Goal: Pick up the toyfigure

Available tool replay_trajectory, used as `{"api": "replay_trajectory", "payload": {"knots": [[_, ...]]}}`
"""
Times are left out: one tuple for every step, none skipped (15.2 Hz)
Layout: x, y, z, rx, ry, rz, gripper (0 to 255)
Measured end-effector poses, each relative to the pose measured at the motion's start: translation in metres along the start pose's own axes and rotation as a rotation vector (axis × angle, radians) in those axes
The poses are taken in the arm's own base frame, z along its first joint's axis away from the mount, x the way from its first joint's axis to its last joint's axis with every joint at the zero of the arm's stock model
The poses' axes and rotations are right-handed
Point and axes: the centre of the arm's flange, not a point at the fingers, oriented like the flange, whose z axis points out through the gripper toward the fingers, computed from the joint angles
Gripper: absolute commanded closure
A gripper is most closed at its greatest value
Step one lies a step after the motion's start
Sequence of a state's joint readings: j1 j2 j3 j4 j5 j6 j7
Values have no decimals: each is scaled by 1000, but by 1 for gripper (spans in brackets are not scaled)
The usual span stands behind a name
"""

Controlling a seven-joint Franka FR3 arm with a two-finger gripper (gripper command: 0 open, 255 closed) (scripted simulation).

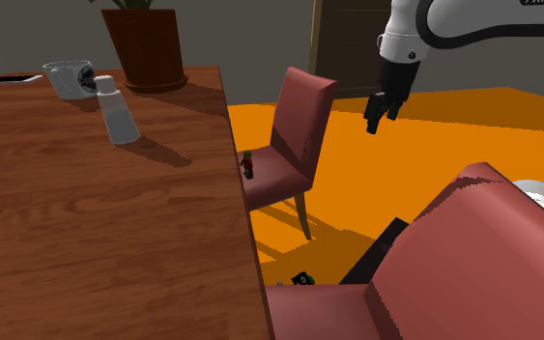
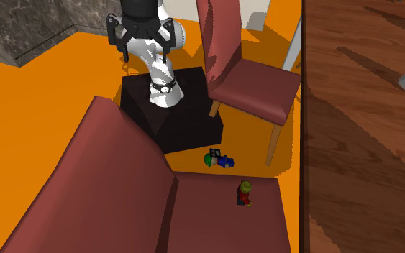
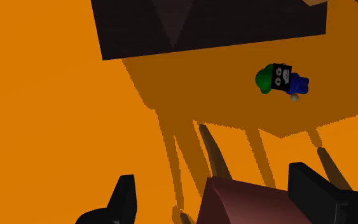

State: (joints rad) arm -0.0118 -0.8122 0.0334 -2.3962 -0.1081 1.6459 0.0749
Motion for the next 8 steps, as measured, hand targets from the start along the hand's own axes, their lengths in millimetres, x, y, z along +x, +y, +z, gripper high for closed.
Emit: {"api": "replay_trajectory", "payload": {"knots": [[0,0,0,0,0,0,0],[5,-3,3,1,0,-1,0],[13,-7,6,3,1,-3,0],[22,-13,10,5,2,-5,0],[30,-20,14,7,3,-7,0],[41,-27,19,9,4,-10,0],[53,-34,23,11,5,-12,0],[63,-40,27,13,6,-14,0]]}}
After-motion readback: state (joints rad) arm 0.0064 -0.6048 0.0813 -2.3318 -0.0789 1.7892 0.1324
